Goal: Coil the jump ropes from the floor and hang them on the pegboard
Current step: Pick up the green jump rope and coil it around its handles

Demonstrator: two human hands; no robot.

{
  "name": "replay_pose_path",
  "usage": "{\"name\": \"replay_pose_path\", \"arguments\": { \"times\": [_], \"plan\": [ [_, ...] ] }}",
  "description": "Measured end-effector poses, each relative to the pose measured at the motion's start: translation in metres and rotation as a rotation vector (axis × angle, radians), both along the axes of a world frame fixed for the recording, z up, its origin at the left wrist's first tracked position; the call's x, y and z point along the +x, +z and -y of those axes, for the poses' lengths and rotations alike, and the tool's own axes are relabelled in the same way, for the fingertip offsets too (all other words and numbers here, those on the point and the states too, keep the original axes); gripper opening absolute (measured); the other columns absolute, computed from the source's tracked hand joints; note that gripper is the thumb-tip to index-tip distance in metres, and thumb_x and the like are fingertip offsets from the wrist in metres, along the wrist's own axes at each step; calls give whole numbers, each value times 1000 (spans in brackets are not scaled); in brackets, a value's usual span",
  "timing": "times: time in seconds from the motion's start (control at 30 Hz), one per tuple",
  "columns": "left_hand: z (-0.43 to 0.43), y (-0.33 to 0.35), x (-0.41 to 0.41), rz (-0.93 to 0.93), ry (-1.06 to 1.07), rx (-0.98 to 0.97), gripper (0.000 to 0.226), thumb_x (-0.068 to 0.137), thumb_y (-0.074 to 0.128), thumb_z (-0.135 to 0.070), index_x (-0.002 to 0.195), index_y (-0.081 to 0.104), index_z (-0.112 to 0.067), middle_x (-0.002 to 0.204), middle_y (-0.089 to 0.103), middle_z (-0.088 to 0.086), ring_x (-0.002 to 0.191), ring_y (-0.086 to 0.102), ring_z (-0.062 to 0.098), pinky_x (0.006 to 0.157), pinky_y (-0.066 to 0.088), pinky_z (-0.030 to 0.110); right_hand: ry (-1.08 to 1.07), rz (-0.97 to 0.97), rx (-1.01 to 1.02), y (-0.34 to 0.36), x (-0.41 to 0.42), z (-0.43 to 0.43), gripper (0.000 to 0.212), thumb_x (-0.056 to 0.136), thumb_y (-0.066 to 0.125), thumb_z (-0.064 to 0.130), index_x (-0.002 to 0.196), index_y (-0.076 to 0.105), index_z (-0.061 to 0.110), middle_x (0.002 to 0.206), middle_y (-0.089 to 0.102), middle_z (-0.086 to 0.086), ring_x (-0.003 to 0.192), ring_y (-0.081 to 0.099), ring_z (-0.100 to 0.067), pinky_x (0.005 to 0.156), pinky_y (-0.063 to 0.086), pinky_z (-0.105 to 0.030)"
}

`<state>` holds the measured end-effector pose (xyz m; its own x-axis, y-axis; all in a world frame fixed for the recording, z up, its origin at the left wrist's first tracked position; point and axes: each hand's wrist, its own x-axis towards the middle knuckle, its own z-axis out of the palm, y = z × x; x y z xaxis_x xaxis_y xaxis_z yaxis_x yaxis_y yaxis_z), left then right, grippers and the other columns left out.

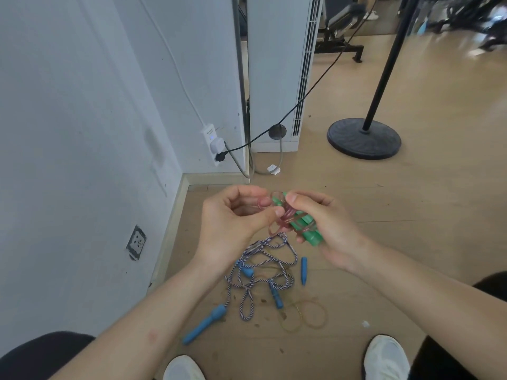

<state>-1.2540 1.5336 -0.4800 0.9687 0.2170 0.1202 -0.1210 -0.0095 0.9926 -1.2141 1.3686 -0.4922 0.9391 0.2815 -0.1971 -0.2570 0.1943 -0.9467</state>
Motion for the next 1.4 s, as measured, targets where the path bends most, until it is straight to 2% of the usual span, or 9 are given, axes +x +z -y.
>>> {"name": "replay_pose_path", "arguments": {
  "times": [0.2, 0.4, 0.73, 0.9, 1.0, 1.1, 1.23, 1.33, 1.4],
  "plan": [
    [1, -1, -1, 4, -6, 6, 33, 73, 83, 3, 102, 76, -9, 85, 79, 6, 78, 76, 24, 77, 61, 33, 7, 54, 15, -2, 0, 1, 10, 87, 70, 17, 95, 75, 15, 83, 73, -14, 64, 69, -26, 44, 46, -27],
    [-3, 2, 1, 56, 1, -9, 27, 72, 82, 5, 94, 77, -9, 85, 79, 6, 77, 77, 21, 74, 61, 29, 41, 113, 13, -3, -2, -1, 28, 76, 77, 30, 99, 74, 13, 87, 73, -13, 67, 69, -27, 47, 47, -28],
    [-5, -3, 3, 131, 14, 61, 20, 73, 82, 4, 92, 78, 0, 87, 79, 9, 80, 76, 22, 74, 59, 28, -13, 154, 34, -5, -3, 2, 35, 74, 75, 31, 103, 74, 11, 97, 72, -20, 72, 69, -24, 48, 49, -29],
    [-8, 3, 5, 92, -7, 149, 18, 72, 84, 2, 86, 80, -8, 83, 79, 3, 77, 76, 22, 73, 60, 27, 10, 279, -70, -4, -4, 4, 13, 86, 73, 16, 98, 75, 15, 92, 70, -15, 68, 70, -18, 49, 52, -32],
    [-9, 6, 5, 65, -14, 188, 26, 71, 85, 3, 90, 79, -13, 79, 79, 1, 73, 75, 17, 70, 58, 24, 28, 367, -130, -3, -5, 5, 12, 88, 72, 11, 96, 75, 19, 85, 70, -4, 67, 68, -16, 51, 55, -34],
    [-12, 8, 5, 8, -34, 203, 37, 71, 86, -1, 104, 76, -13, 79, 78, 4, 73, 76, 19, 73, 60, 27, 41, 424, -171, -2, -6, 7, 16, 88, 72, 10, 95, 76, 24, 84, 69, 1, 63, 67, -15, 52, 57, -40],
    [-16, 11, 5, -43, -119, 158, 27, 72, 83, 5, 96, 78, -7, 82, 78, 10, 74, 75, 19, 75, 61, 31, 49, 482, -241, -1, -4, 8, 20, 88, 74, 13, 96, 76, 32, 86, 71, 1, 71, 68, -36, 53, 60, -42],
    [-18, 11, 5, -81, -145, 128, 23, 72, 82, 7, 93, 78, -3, 84, 76, 19, 74, 73, 26, 70, 61, 31, 59, 494, -258, -2, -5, 8, 18, 87, 75, 15, 99, 76, 29, 85, 71, 0, 71, 69, -35, 53, 59, -37],
    [-17, 12, 5, -96, -141, 80, 21, 73, 81, 8, 91, 76, -2, 84, 74, 23, 69, 73, 23, 66, 59, 26, 66, 490, -245, -2, -5, 7, 17, 87, 75, 15, 100, 75, 26, 84, 70, 1, 61, 67, -26, 51, 57, -35]
  ]
}}
